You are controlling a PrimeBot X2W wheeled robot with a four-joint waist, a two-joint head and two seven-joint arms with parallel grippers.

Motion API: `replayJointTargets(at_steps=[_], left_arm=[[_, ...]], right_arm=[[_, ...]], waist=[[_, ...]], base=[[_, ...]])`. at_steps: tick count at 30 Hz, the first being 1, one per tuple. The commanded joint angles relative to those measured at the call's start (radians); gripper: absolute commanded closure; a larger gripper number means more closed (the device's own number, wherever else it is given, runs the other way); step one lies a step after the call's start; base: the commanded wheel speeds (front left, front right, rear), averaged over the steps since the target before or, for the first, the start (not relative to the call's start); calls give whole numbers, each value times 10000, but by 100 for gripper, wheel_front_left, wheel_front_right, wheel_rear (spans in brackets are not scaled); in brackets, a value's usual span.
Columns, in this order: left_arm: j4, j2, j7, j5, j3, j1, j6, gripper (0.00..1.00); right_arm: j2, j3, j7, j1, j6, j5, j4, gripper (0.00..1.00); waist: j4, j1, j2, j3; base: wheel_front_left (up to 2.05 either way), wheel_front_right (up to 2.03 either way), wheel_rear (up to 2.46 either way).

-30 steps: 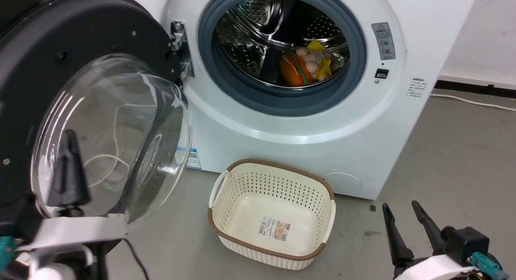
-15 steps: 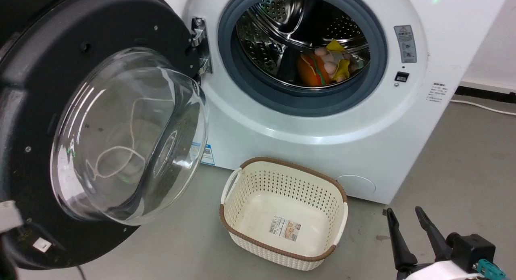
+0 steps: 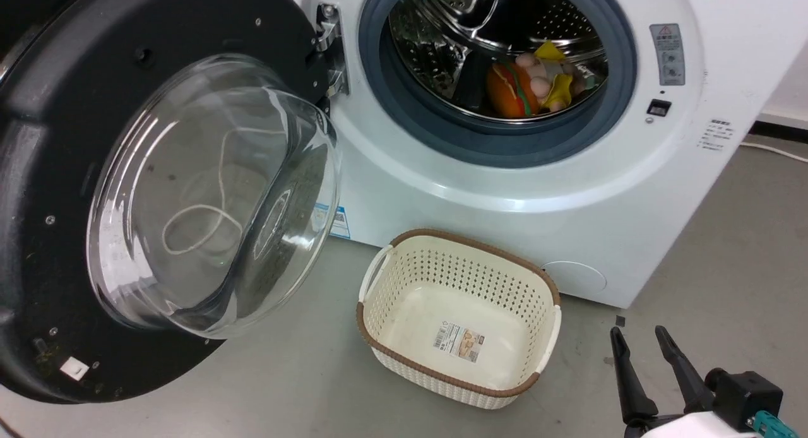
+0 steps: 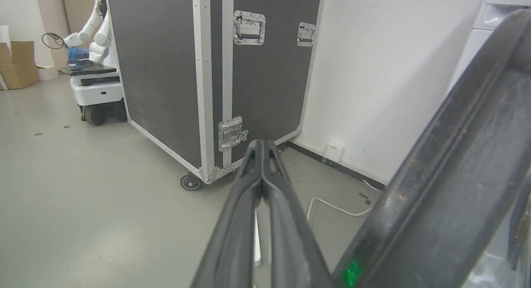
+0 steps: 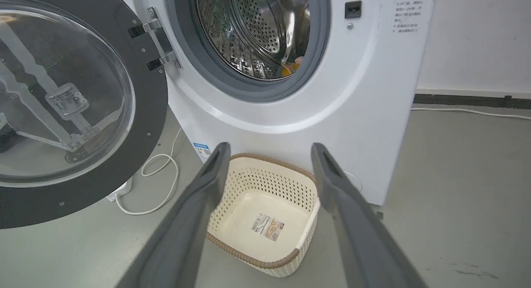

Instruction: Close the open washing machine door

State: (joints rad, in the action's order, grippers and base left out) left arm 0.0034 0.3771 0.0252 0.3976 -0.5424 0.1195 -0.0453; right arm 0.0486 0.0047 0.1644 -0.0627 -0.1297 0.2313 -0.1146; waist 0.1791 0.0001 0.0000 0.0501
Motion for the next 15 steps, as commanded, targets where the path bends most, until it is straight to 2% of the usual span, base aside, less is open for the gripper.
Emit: replayJointTargets(at_steps=[1,2,3,9,12,14,15], left_arm=[[247,387,345,239,60,-128,-165,100],[377,566,568,350,194,-170,-244,100],[651,1066,1138,800,717,-268,-408,100],[788,1847,1952,2132,1861,-522,-515,100],[805,2072,2246,2642,2135,-673,-538,100],[484,2574,3083,3940,2770,-1191,-594,100],[484,2574,3083,3940,2770,-1191,-594,100]], right_arm=[[11,-10,126,-27,-7,144,-63,0],[11,-8,147,-26,-7,169,-86,0],[11,-12,210,-10,-8,251,-150,0],[12,17,335,137,-8,418,-268,0],[12,21,376,182,-8,478,-295,0],[13,-33,481,173,-8,654,-394,0],[13,-33,481,173,-8,654,-394,0]], waist=[[66,-1,0,83],[94,-1,0,116],[190,-1,0,200],[301,-1,0,353],[305,-1,0,383],[333,-1,0,394],[333,-1,0,394]], base=[[0,0,0],[0,0,0],[0,0,0],[0,0,0],[0,0,0],[0,0,0],[0,0,0]])
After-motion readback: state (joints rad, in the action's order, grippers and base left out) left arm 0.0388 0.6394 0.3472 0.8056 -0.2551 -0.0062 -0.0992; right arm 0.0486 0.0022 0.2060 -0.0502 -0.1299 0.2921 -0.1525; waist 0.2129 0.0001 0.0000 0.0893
